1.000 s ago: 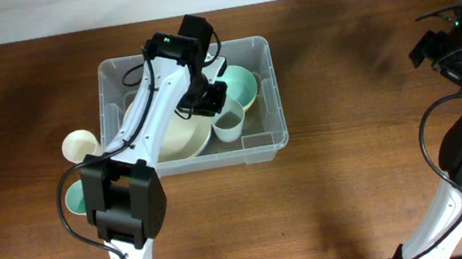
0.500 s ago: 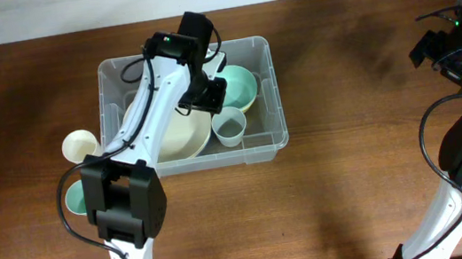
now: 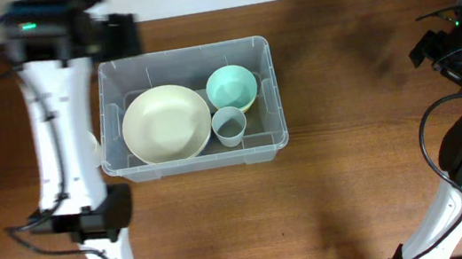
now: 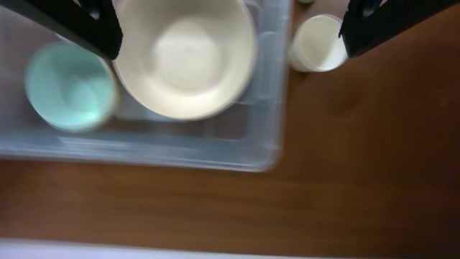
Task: Pack container
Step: 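Move the left gripper to the cream cup and grasp its rim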
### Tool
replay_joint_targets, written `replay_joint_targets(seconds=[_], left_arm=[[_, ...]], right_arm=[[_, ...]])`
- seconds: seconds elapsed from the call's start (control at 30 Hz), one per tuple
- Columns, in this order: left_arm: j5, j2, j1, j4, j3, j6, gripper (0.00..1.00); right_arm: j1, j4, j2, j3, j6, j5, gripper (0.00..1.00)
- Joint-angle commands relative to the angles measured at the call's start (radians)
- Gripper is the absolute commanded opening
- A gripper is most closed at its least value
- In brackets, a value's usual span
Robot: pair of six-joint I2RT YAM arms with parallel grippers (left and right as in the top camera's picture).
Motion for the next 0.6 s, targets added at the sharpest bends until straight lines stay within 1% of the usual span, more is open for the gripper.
replay_joint_targets(seconds=[0.0,0.1,0.17,0.23,0.27,0.33,0.43,0.57], left_arm=[[0.035,-0.016,0.114,-0.007,0.006,-0.074,0.99],[0.043,-0.017,0.183,-0.007,-0.034,-0.074,0.99],[0.042,-0.019,0.232,-0.007,-0.096,-0.090,0.99],[0.047,-0.022,0.276,-0.007,-0.185,-0.130,0.99],[0.074,-0.023,0.306,-0.007,-0.264,-0.138,0.99],[0.098,-0.023,0.333,-0.007,-0.354,-0.163,0.99],[0.091,-0.023,0.368,-0.006,-0.498,-0.209,1.00],[0.091,-0.023,0.406,0.016,-0.655,-0.219,1.00]], right_arm=[[0.001,0.000,-0.014,-0.002,0.002,0.002,0.99],[0.001,0.000,-0.014,-0.002,0.002,0.002,0.99],[0.001,0.000,-0.014,-0.002,0.002,0.002,0.99],[0.001,0.000,-0.014,-0.002,0.002,0.002,0.99],[0.001,0.000,-0.014,-0.002,0.002,0.002,0.99],[0.001,0.000,-0.014,-0.002,0.002,0.002,0.99],[0.001,0.000,-0.014,-0.002,0.002,0.002,0.99],[0.001,0.000,-0.014,-0.002,0.002,0.002,0.99]])
